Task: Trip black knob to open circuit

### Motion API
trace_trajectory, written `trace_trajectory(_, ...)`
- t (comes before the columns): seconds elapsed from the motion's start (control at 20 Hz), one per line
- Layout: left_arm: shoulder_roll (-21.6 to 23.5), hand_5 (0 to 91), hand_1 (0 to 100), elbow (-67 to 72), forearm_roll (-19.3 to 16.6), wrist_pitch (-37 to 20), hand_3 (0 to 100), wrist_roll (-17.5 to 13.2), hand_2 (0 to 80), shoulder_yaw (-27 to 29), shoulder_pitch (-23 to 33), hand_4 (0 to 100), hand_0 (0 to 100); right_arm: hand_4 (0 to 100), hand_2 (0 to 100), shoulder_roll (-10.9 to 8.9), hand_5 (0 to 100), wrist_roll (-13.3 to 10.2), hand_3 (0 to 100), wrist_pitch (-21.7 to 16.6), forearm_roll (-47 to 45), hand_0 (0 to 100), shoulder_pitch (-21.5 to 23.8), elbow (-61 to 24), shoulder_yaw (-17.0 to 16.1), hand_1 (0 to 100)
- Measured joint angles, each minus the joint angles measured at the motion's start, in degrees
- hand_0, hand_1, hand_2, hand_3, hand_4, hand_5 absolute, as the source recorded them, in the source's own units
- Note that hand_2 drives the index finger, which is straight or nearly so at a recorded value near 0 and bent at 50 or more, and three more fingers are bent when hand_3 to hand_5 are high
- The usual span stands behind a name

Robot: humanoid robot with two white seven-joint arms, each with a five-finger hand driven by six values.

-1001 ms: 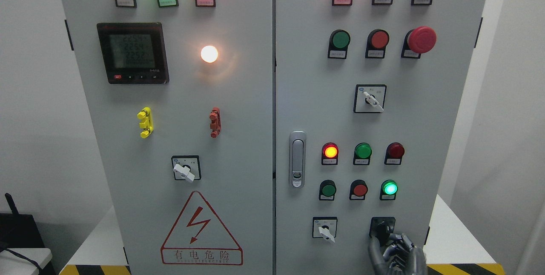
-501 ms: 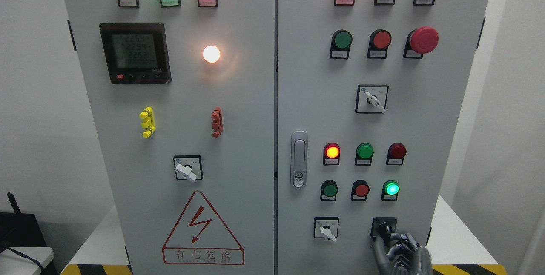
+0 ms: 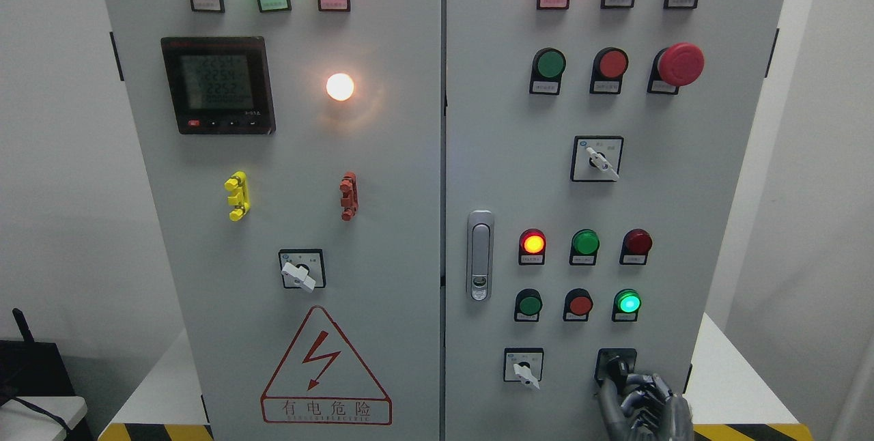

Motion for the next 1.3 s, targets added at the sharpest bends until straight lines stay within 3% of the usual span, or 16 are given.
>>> trace_trajectory(0.35,0.00,0.0,39,0.00,0.00,0.00,0,0.00,0.0,0.00,0.00,0,12,85,45,-0.05,90,0.35,83,-0.17,-0.01,29,0.23,0.00,0.55,80)
trace_trajectory(0.95,0.00,0.0,39,0.00,0.00,0.00,0,0.00,0.0,0.00,0.00,0,12,85,38,-0.16,89,0.59,83,-1.91,0.03,28,1.17,-0.06,1.00,79)
trace_trajectory(1.3,0.00,0.0,39,0.00,0.00,0.00,0,0.00,0.0,0.00,0.00,0,12,65,33,-0.59,65,0.85,69,-6.01,0.04,27,2.93,-0.16,1.11,77)
